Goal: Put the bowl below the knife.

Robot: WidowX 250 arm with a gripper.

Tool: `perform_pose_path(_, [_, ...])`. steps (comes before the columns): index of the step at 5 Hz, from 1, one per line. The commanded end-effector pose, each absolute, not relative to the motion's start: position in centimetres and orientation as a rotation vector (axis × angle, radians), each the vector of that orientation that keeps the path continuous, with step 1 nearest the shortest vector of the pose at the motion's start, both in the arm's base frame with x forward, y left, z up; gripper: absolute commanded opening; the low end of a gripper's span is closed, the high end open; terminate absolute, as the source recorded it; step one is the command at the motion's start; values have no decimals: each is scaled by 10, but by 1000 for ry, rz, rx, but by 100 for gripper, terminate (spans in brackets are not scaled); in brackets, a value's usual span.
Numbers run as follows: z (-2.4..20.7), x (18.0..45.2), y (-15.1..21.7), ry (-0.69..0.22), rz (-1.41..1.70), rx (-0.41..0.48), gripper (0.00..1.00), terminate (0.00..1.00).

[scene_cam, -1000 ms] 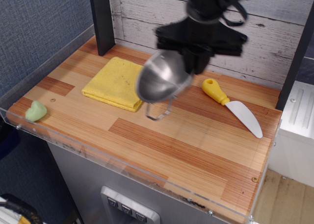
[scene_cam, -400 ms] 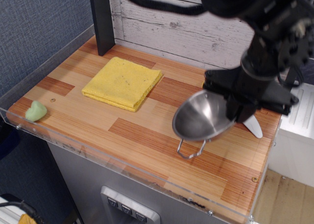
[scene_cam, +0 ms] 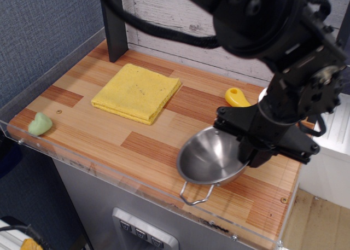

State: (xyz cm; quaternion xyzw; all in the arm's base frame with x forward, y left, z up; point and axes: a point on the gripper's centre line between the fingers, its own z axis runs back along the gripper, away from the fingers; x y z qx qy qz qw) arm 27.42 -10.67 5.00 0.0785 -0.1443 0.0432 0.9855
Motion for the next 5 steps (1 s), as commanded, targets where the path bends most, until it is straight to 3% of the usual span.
perform_pose_path(1, [54,276,-112,-301,70,177,0,0])
perform_pose_path(3, [42,289,-111,-321,22,273,0,0])
perform_pose_path(4, [44,291,-110,-349,50,291,100,0])
perform_pose_path(5, [45,289,-108,-359,70,297,100,0])
